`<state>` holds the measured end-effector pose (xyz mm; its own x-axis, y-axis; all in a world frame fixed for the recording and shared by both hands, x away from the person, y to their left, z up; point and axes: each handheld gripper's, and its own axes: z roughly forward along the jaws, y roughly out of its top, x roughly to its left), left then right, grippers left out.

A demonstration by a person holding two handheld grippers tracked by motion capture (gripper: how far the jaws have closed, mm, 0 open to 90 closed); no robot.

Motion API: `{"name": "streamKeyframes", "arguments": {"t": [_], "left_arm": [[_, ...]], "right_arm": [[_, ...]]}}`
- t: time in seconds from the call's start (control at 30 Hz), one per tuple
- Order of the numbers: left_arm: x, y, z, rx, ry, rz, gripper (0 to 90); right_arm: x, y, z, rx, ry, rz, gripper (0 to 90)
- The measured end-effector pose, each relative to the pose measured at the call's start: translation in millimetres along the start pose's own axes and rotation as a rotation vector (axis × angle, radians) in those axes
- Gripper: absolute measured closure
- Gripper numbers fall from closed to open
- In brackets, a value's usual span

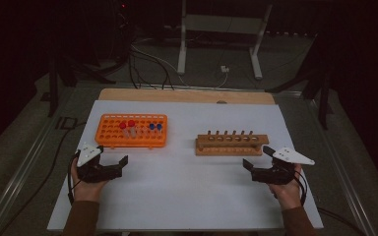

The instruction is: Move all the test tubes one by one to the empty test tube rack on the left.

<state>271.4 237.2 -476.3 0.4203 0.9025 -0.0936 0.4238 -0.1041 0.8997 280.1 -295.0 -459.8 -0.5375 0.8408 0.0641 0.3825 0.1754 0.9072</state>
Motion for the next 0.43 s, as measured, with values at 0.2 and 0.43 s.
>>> {"name": "streamKeyframes", "arguments": {"t": [0.2, 0.43], "left_arm": [[-8.8, 3.6, -19.5, -0.076, -0.022, 0.007, 0.3], [-8.1, 8.9, -27.9, -0.128, -0.026, -0.004, 0.3]], "right_arm": [[-1.8, -8.3, -4.0, -0.024, -0.002, -0.002, 2.4], [-8.8, -14.6, -7.2, -0.043, -0.018, 0.022, 1.9]]}}
